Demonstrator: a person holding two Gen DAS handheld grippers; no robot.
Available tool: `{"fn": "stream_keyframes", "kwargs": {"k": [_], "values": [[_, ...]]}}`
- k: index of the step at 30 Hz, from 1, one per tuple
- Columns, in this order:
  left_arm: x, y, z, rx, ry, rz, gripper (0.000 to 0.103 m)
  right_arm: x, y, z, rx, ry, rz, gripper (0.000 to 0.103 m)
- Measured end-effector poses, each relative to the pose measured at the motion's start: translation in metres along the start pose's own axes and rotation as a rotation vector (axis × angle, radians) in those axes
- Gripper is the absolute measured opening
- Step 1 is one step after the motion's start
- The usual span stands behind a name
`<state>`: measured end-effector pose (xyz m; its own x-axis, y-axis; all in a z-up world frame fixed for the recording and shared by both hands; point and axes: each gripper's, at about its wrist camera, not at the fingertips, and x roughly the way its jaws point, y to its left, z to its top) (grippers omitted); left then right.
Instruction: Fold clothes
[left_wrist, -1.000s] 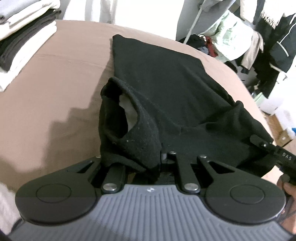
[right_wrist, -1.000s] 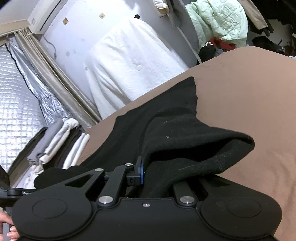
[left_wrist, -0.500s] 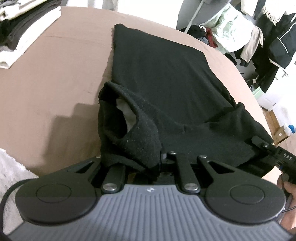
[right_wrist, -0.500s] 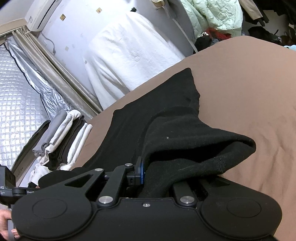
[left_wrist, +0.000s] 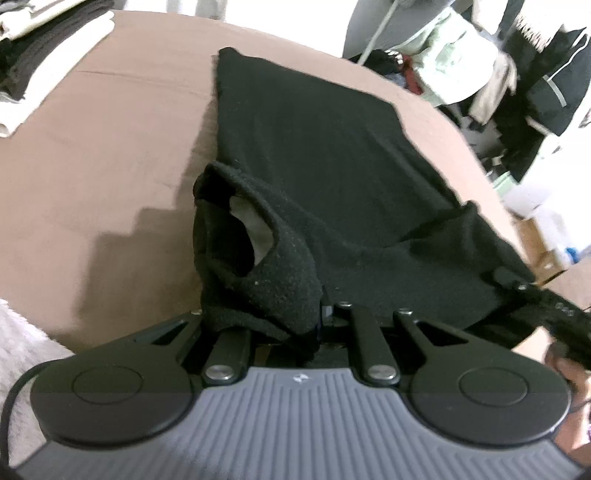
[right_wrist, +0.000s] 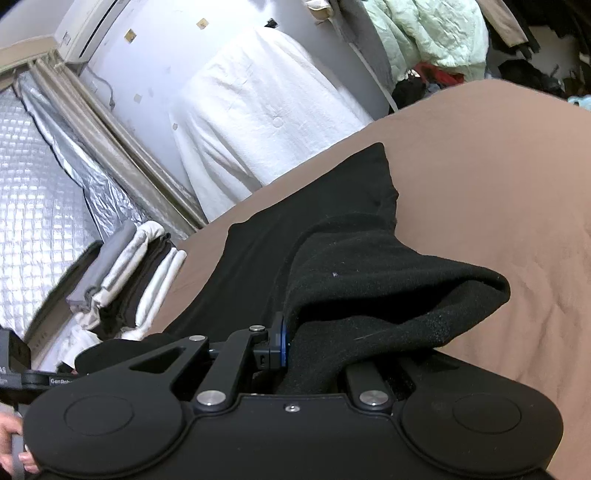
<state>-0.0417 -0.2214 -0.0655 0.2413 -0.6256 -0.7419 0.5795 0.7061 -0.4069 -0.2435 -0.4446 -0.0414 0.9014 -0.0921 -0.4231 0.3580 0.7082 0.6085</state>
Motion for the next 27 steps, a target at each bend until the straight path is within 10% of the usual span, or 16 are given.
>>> {"fn": "stream_keyframes", "kwargs": {"k": [27], "values": [[-0.014, 0.009, -0.002, -0.006, 0.051, -0.053, 0.012, -0.026, 0.007, 0.011, 0.047, 0.045, 0.031, 0.01]]}}
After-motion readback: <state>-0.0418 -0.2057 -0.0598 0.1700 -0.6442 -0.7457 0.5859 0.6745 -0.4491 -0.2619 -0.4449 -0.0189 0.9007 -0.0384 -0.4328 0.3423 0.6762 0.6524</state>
